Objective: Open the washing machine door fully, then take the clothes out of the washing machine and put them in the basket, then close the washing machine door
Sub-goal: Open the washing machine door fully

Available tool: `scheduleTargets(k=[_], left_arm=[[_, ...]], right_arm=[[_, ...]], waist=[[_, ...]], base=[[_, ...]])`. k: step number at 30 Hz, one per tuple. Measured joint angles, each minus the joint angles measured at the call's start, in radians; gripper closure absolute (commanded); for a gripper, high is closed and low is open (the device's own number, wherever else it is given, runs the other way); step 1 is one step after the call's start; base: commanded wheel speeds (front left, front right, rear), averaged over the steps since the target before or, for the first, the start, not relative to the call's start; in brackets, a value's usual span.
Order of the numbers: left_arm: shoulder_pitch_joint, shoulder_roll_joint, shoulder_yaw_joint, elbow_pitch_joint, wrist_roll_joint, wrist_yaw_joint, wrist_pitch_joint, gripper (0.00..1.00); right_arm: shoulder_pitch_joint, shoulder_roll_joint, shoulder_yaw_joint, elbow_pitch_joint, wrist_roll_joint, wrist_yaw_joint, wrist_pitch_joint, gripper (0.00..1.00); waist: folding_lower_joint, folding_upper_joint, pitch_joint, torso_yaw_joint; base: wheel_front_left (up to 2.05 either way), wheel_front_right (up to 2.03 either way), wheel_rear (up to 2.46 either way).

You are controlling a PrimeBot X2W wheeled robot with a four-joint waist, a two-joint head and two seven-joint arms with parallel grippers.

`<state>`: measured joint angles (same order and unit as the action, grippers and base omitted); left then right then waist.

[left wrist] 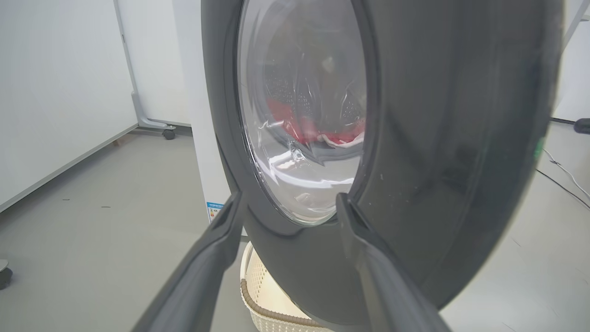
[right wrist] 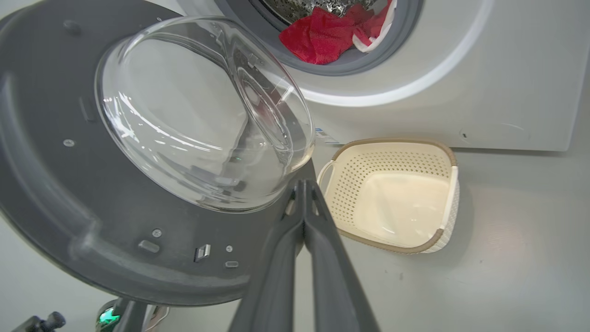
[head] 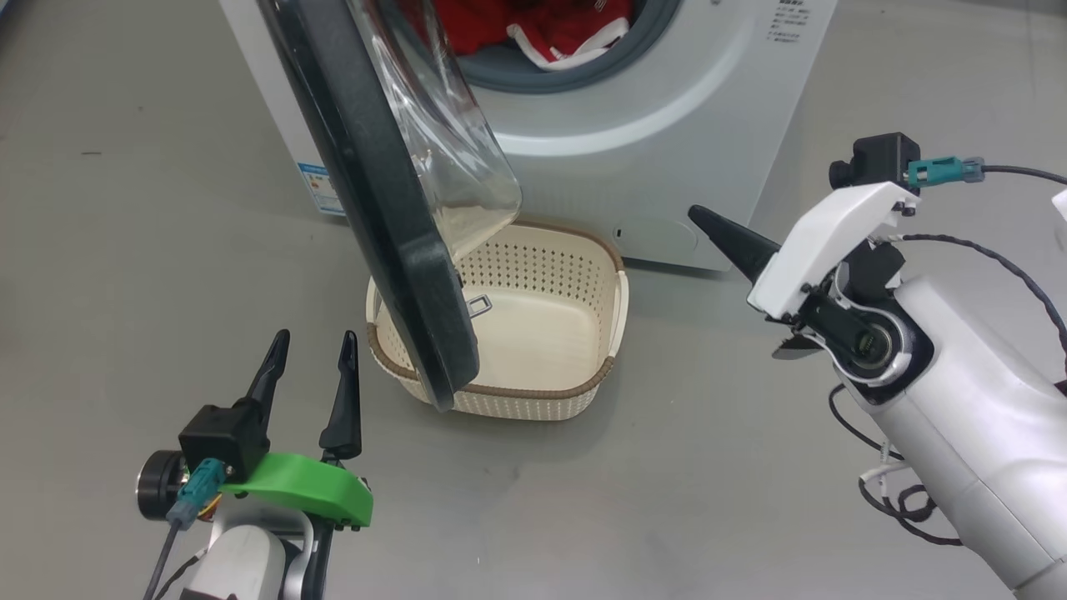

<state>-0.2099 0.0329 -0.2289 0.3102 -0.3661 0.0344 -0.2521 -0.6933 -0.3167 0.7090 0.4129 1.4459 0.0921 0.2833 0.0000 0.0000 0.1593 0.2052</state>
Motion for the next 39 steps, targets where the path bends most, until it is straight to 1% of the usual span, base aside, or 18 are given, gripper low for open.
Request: scheduleTargets(k=[4, 10, 13, 15, 16, 17, 20, 23, 28, 31, 35, 37, 39], left_arm=[[0.017, 0.004, 0.011, 0.0, 0.012, 0.0, 0.0, 0.0], [0.051, 0.012, 0.033, 0.001, 0.017, 0.0, 0.0, 0.0], [0.067, 0.013, 0.039, 0.002, 0.017, 0.0, 0.0, 0.0], [0.071, 0.013, 0.04, 0.003, 0.018, 0.0, 0.0, 0.0], [0.071, 0.013, 0.04, 0.003, 0.018, 0.0, 0.0, 0.0], [0.071, 0.013, 0.041, 0.003, 0.02, 0.0, 0.0, 0.0], [0.078, 0.013, 0.045, 0.002, 0.024, 0.0, 0.0, 0.0], [0.093, 0.013, 0.052, 0.001, 0.025, 0.0, 0.0, 0.0], [0.108, 0.013, 0.063, -0.001, 0.03, 0.0, 0.0, 0.0], [0.108, 0.013, 0.065, -0.002, 0.034, -0.002, 0.0, 0.0], [0.109, 0.013, 0.071, -0.008, 0.035, -0.003, 0.0, 0.0], [0.109, 0.013, 0.072, -0.01, 0.035, -0.003, 0.0, 0.0], [0.109, 0.012, 0.081, -0.016, 0.035, -0.003, 0.0, 0.0]], right_arm=[[0.029, -0.059, 0.056, -0.02, -0.159, 0.004, -0.094, 1.0], [0.083, -0.097, 0.081, -0.036, -0.305, 0.003, -0.251, 1.0], [0.108, -0.119, 0.082, -0.044, -0.36, 0.002, -0.324, 1.0], [0.136, -0.126, 0.082, -0.047, -0.381, -0.008, -0.373, 1.0], [0.136, -0.126, 0.082, -0.047, -0.381, -0.008, -0.373, 1.0], [0.153, -0.13, 0.082, -0.047, -0.397, -0.014, -0.396, 1.0], [0.201, -0.137, 0.077, -0.05, -0.416, -0.035, -0.462, 1.0], [0.241, -0.142, 0.075, -0.052, -0.447, -0.064, -0.521, 1.0], [0.297, -0.146, 0.068, -0.062, -0.472, -0.097, -0.537, 1.0], [0.321, -0.146, 0.054, -0.075, -0.488, -0.123, -0.537, 1.0], [0.342, -0.143, 0.028, -0.1, -0.521, -0.148, -0.537, 1.0], [0.356, -0.138, 0.015, -0.111, -0.536, -0.157, -0.537, 1.0], [0.366, -0.128, 0.0, -0.128, -0.553, -0.158, -0.537, 1.0]], waist=[[0.0, 0.0, -0.031, -0.031], [0.0, 0.0001, -0.073, -0.078], [0.0, 0.0, -0.092, -0.1], [0.0, 0.0, -0.104, -0.112], [0.0, 0.0, -0.104, -0.112], [0.0, 0.0, -0.111, -0.118], [0.0, 0.0, -0.127, -0.132], [0.0, 0.0, -0.14, -0.143], [0.0, 0.0, -0.153, -0.158], [0.0, 0.0001, -0.154, -0.161], [0.0, 0.0, -0.152, -0.165], [0.0, 0.0, -0.151, -0.166], [0.0, 0.0, -0.149, -0.169]], base=[[0.0, 0.0, 0.0], [0.0, 0.0, 0.0], [0.0, 0.0, 0.0], [0.0, 0.0, 0.0], [0.0, 0.0, 0.0], [0.0, 0.0, 0.0], [0.0, 0.0, 0.0], [0.0, 0.0, 0.0], [0.0, 0.0, 0.0], [0.0, 0.0, 0.0], [0.0, 0.0, 0.0], [0.0, 0.0, 0.0], [0.0, 0.0, 0.0]])
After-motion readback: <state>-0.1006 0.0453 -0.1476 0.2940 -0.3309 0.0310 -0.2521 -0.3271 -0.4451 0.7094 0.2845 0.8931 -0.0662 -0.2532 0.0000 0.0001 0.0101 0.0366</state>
